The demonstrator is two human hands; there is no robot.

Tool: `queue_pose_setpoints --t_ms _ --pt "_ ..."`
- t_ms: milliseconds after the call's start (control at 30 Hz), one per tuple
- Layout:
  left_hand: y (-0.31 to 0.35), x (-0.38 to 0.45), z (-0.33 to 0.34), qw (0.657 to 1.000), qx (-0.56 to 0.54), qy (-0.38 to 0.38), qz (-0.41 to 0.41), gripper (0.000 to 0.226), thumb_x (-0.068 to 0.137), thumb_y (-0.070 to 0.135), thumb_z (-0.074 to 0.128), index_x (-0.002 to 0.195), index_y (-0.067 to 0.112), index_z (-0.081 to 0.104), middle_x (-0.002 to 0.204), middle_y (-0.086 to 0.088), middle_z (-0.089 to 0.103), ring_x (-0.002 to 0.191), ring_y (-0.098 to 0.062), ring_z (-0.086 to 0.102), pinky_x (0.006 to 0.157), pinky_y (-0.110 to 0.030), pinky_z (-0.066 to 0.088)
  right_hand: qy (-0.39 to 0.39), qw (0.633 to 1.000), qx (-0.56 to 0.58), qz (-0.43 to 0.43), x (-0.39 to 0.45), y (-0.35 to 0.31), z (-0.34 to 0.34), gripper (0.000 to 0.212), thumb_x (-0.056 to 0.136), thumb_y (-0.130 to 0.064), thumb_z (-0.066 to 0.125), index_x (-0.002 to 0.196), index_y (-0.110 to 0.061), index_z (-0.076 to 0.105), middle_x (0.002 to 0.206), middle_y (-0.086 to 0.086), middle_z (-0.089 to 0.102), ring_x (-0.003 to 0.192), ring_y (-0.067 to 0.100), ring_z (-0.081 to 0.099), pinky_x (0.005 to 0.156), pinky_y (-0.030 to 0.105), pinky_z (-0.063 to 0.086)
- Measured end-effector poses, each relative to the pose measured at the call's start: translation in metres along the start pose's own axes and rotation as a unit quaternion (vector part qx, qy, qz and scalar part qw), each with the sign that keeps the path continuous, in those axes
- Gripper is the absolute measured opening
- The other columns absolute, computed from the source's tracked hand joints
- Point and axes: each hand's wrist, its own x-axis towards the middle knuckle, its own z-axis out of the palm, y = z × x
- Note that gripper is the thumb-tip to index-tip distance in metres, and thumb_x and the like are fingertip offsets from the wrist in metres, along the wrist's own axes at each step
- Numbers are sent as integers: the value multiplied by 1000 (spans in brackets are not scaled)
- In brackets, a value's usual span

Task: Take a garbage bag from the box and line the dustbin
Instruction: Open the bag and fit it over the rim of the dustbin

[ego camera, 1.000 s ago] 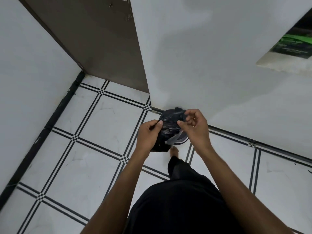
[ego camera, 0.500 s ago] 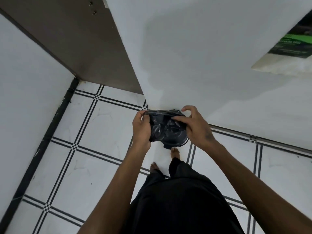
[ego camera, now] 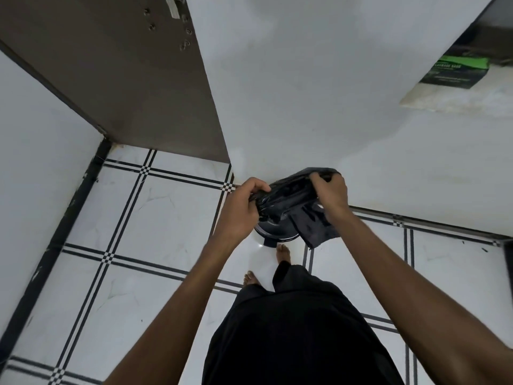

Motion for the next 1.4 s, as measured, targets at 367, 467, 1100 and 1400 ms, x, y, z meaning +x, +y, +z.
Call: queue_pose_setpoints --t_ms 367,467,1100,1400 --pt "-49 5 -55 968 49 90 -230 25 80 -1 43 68 12 61 73 -11 64 71 -28 56 62 -30 47 -41 925 -294 -237 -22 23 15 31 89 -1 56 120 1 57 122 19 58 106 38 59 84 34 45" --pt "-42 11 -62 903 -280 126 -301 33 88 -3 41 73 12 66 72 -7 65 67 -20 62 59 -26 58 -70 892 -354 -273 -27 28 9 36 88 1 56 123 -5 57 126 16 50 101 38 57 81 36 46" --pt "-65 41 -46 972 176 83 -130 11 86 21 61 90 21 71 77 5 64 86 -24 67 62 -26 39 91 984 -148 -28 21 0 10 21 76 -22 68 95 -13 69 85 1 69 81 26 66 74 28 51" --pt "-63 82 -48 813 -423 222 -332 30 97 5 37 108 9 65 102 -10 70 92 -26 67 79 -37 58 -56 881 -382 -274 33 36 -1 49 81 2 60 126 -18 65 150 9 42 136 32 37 112 39 35"
